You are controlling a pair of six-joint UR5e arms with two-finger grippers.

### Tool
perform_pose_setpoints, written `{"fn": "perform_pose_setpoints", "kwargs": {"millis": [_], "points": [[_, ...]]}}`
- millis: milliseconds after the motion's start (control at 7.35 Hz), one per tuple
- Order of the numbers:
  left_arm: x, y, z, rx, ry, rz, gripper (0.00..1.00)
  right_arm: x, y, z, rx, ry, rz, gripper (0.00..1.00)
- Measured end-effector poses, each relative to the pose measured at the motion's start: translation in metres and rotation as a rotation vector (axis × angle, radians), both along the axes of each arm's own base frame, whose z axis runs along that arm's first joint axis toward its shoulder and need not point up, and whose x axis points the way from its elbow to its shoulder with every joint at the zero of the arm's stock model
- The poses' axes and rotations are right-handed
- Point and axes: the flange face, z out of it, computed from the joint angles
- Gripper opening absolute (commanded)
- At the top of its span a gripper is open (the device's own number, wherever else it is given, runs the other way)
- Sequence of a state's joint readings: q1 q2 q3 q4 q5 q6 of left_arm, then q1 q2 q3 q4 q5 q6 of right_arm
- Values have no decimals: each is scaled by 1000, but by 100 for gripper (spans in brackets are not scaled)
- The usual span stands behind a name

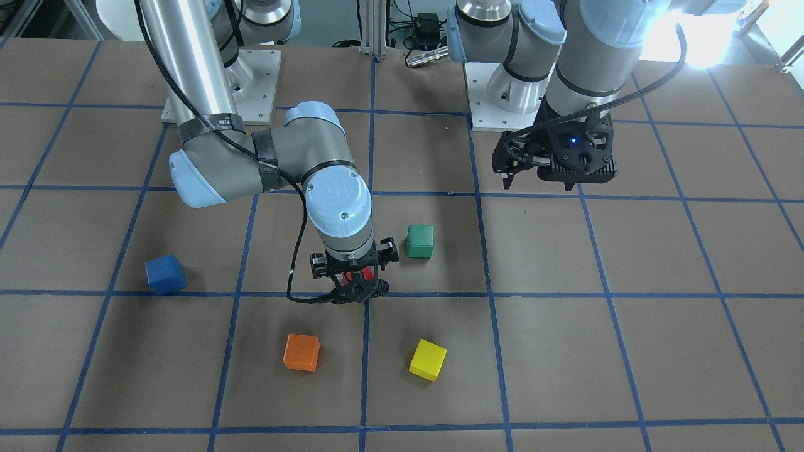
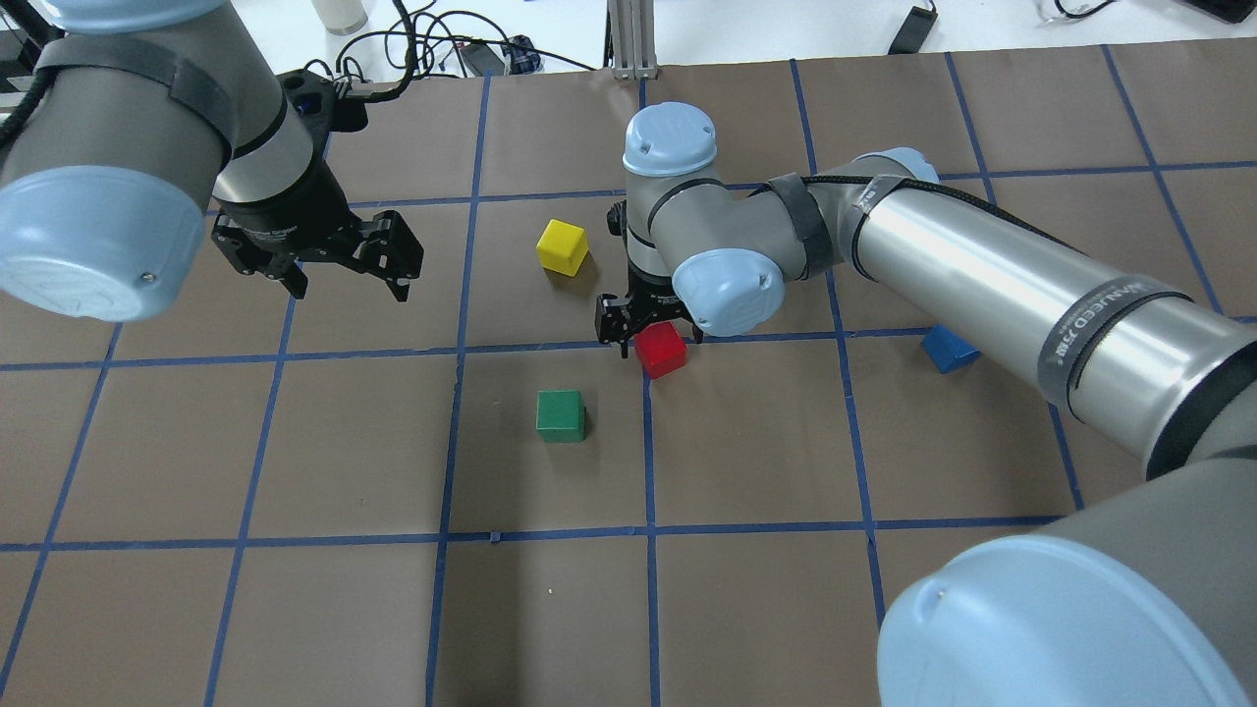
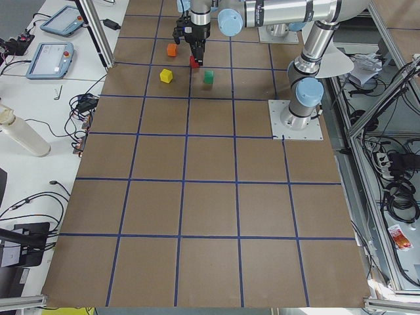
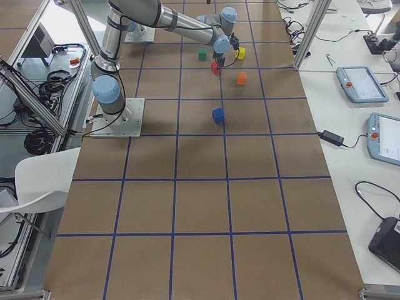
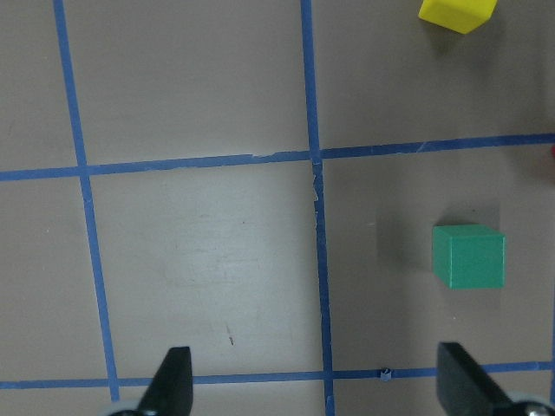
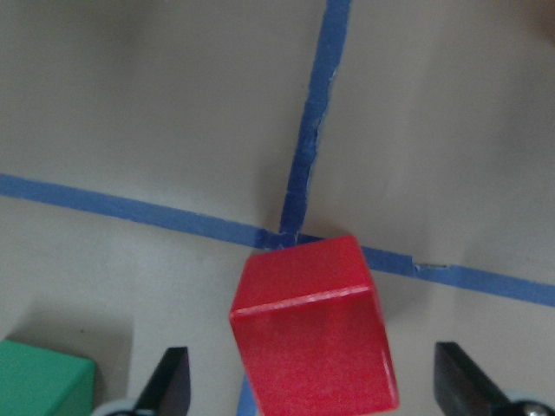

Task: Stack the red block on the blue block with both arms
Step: 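Close the right gripper on the red cube and lift it, then carry the red cube with the right gripper over the blue cube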

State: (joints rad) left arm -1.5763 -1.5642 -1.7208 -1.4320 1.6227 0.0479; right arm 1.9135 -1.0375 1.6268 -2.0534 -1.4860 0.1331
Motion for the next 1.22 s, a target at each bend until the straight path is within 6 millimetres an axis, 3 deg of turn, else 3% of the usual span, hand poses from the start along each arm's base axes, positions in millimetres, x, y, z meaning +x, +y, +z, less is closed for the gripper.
{"fn": "perform_pose_setpoints", "kwargs": {"millis": [136, 272, 408, 680, 817, 1089, 1225], "points": [[0, 0, 0, -1, 1, 0, 100, 0, 2, -5, 4, 2, 1, 39], [0, 0, 0, -1, 1, 1, 100, -1, 3, -7, 6, 4, 0, 18], [0, 0, -1, 0, 1, 1, 100, -1, 3, -8, 7, 9, 0, 6], [0, -1, -1, 0, 1, 3, 100, -2, -1, 0, -9, 15, -2, 0], [0, -1, -2, 0, 1, 3, 100, -4, -2, 14, -30, 28, -8, 0], [0, -2, -4, 1, 0, 3, 100, -23, -3, 58, -61, 63, -42, 0], [1, -3, -4, 2, -1, 3, 100, -47, -4, 80, -59, 77, -79, 0]]}}
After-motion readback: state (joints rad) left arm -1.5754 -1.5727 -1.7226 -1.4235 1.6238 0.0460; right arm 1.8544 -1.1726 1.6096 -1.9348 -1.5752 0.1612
